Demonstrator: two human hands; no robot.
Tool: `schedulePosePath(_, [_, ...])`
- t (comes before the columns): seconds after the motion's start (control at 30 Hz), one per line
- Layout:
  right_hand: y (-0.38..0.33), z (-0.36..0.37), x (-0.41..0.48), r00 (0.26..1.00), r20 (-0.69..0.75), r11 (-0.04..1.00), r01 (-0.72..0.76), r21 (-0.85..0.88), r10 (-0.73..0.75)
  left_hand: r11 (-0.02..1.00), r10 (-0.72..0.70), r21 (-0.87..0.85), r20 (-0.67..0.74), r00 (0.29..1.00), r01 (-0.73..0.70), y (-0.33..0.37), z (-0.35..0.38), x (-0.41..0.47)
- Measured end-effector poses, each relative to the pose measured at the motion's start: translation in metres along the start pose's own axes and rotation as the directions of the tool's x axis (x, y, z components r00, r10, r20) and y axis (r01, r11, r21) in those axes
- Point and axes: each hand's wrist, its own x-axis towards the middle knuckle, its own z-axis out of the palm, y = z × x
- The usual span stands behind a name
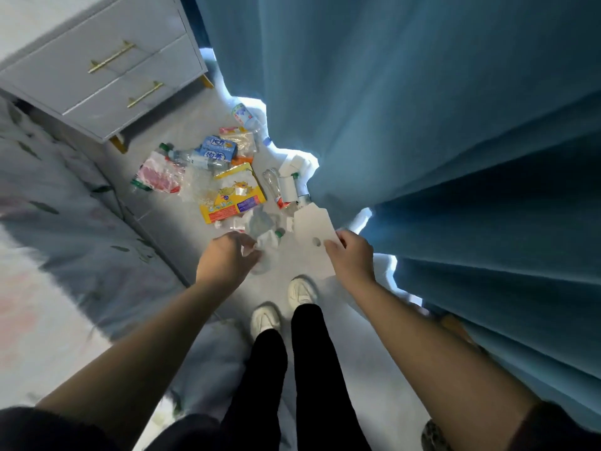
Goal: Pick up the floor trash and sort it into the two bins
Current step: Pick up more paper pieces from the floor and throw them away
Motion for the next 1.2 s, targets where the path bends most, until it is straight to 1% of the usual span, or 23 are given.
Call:
schedulePosePath(0.07, [0.014, -0.015, -0.027, 0.998, -0.056, 0.997, -0.027, 0.078, 0.032, 0.999, 0.041, 0.021, 0.008, 0.999, -0.041, 0.01, -0.001, -0.024])
schedulePosePath(0.13, [0.027, -0.028, -0.05, 0.995, -0.077, 0.987, -0.058, 0.148, 0.07, 0.995, 0.091, 0.043, 0.027, 0.996, -0.092, 0.018, 0.0, -0.044])
schedulePosePath(0.3, [0.068, -0.072, -0.101, 0.981, -0.158, 0.98, -0.085, 0.181, 0.114, 0.953, 0.237, 0.157, 0.148, 0.96, -0.26, 0.057, 0.021, -0.09])
schedulePosePath(0.43, [0.116, -0.104, -0.133, 0.957, -0.224, 0.956, -0.122, 0.267, 0.184, 0.912, 0.312, 0.216, 0.186, 0.932, -0.349, 0.101, 0.054, -0.125])
schedulePosePath(0.6, [0.204, -0.142, -0.173, 0.931, -0.235, 0.909, -0.177, 0.378, 0.279, 0.83, 0.407, 0.289, 0.272, 0.872, -0.478, 0.155, 0.125, -0.173])
schedulePosePath(0.73, [0.298, -0.179, -0.215, 0.893, -0.25, 0.852, -0.224, 0.474, 0.375, 0.765, 0.448, 0.331, 0.342, 0.826, -0.552, 0.197, 0.203, -0.229])
schedulePosePath(0.8, [0.35, -0.201, -0.247, 0.866, -0.261, 0.82, -0.248, 0.516, 0.426, 0.727, 0.469, 0.326, 0.408, 0.784, -0.604, 0.218, 0.247, -0.264])
schedulePosePath(0.87, [0.404, -0.225, -0.282, 0.834, -0.261, 0.774, -0.272, 0.572, 0.487, 0.683, 0.488, 0.311, 0.478, 0.73, -0.66, 0.239, 0.293, -0.301])
schedulePosePath(0.97, [0.487, -0.247, -0.334, 0.754, -0.279, 0.704, -0.321, 0.633, 0.594, 0.638, 0.5, 0.271, 0.566, 0.656, -0.72, 0.271, 0.361, -0.358])
schedulePosePath(1.1, [0.581, -0.253, -0.391, 0.594, -0.307, 0.588, -0.361, 0.724, 0.743, 0.552, 0.494, 0.237, 0.68, 0.542, -0.8, 0.306, 0.449, -0.423])
schedulePosePath(1.2, [0.637, -0.247, -0.423, 0.502, -0.284, 0.498, -0.364, 0.787, 0.817, 0.502, 0.46, 0.228, 0.747, 0.481, -0.834, 0.32, 0.51, -0.455])
